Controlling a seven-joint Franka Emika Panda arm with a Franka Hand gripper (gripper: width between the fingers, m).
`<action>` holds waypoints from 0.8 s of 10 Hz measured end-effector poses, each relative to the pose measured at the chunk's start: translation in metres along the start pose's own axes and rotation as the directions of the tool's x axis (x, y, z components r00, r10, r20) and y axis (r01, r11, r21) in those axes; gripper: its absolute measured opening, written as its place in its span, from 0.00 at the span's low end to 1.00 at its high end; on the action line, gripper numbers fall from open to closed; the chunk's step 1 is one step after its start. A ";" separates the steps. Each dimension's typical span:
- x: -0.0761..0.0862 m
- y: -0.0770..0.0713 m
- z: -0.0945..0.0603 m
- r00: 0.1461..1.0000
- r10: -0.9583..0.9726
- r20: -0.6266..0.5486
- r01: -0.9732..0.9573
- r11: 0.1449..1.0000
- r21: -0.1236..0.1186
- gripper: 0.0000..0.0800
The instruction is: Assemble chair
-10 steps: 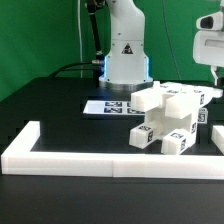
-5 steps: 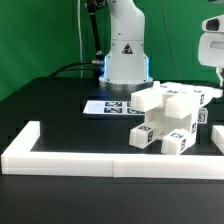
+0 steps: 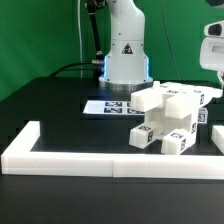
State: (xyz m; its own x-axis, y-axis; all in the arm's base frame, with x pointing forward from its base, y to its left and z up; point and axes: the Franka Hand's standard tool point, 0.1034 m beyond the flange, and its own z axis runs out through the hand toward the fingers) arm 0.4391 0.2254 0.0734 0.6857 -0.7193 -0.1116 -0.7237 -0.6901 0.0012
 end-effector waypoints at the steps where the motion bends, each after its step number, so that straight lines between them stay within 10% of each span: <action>1: 0.000 0.001 0.001 1.000 -0.002 0.001 0.002 1.000 -0.003 0.81; 8: 0.007 0.001 -0.005 0.999 -0.043 -0.014 0.043 0.999 0.019 0.81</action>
Offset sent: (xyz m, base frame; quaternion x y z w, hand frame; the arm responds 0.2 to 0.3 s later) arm -0.0048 -0.0145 -0.0017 0.0040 0.0091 -0.0293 0.9995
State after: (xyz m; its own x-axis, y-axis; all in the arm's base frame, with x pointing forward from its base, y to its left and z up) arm 0.4433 0.2194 0.0779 0.7172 -0.6901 -0.0972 -0.6948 -0.7189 -0.0228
